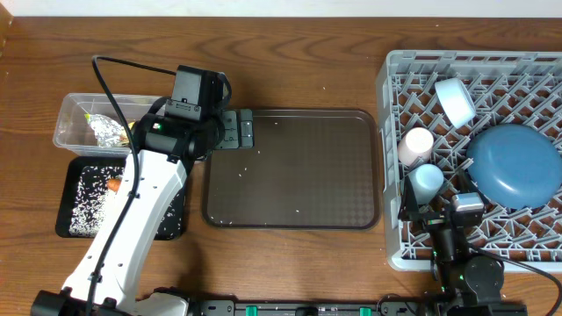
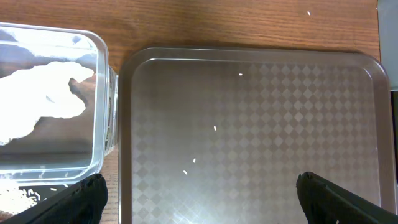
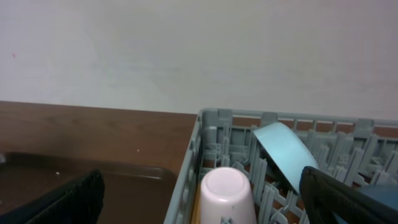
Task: Sort waste into correct bins and load items into the dishwasher rack
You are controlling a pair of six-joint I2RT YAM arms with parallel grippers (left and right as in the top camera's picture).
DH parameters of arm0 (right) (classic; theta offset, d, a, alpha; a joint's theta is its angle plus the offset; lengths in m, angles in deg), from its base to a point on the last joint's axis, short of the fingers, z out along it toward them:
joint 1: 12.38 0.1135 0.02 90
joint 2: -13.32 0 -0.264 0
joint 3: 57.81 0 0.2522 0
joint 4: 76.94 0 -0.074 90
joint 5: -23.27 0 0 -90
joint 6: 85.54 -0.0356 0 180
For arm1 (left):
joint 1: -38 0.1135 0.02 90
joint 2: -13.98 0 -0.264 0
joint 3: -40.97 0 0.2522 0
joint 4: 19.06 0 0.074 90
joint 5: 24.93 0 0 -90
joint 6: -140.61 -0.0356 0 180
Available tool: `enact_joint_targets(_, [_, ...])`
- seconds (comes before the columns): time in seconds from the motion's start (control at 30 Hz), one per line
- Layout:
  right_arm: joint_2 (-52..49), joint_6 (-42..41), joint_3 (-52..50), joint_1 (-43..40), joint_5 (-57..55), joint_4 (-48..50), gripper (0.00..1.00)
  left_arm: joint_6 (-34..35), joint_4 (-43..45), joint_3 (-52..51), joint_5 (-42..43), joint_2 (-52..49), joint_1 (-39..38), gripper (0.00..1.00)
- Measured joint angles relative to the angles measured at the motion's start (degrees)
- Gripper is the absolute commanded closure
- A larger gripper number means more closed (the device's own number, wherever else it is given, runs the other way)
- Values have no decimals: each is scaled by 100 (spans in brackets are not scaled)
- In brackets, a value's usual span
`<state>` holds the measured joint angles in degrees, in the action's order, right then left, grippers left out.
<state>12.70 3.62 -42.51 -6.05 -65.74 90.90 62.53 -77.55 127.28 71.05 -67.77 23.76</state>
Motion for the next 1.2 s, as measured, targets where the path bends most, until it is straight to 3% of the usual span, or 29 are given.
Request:
enact_joint_targets(0.3, [0,0,-101,0,-205,-566,1,0,-2,0,0,0,0,0])
enact_joint_targets(1.2, [0,0,-101,0,-251,-566,1,0,0,0,-2,0,0,0])
